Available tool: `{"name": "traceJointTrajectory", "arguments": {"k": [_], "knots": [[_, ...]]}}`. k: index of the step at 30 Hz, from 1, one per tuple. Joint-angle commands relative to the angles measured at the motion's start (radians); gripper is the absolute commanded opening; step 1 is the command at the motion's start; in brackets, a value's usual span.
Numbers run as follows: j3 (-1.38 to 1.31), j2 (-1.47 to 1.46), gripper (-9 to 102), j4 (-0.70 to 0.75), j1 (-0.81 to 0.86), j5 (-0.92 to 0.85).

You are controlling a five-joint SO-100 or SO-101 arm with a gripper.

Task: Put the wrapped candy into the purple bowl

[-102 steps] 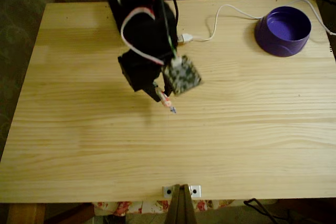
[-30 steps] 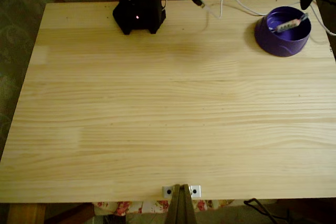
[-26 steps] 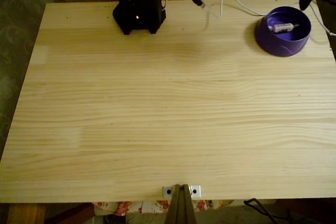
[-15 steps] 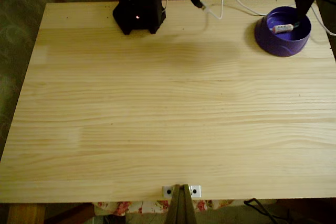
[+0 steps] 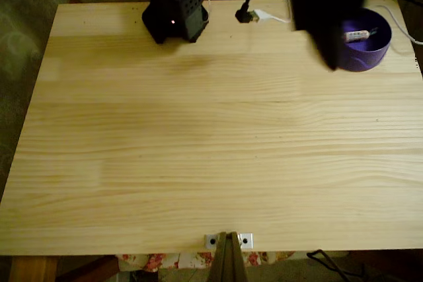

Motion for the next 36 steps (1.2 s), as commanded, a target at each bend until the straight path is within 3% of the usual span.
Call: {"name": "traceJointTrajectory", "arguments": {"k": [1, 7, 14, 20, 28, 36], "knots": [[0.13, 0.256, 0, -0.031, 0.15, -0.143], [0.341, 0.437, -1, -0.077, 0.411, -0.193], [0.589, 0.624, -1, -0.138, 0.707, 0.121], [0.83, 0.779, -1, -0.293, 0.923, 0.172], [1.109, 0.962, 0, -0.365, 0.917, 0.456], [1.331, 1.252, 0, -0.29, 0.907, 0.48]]}}
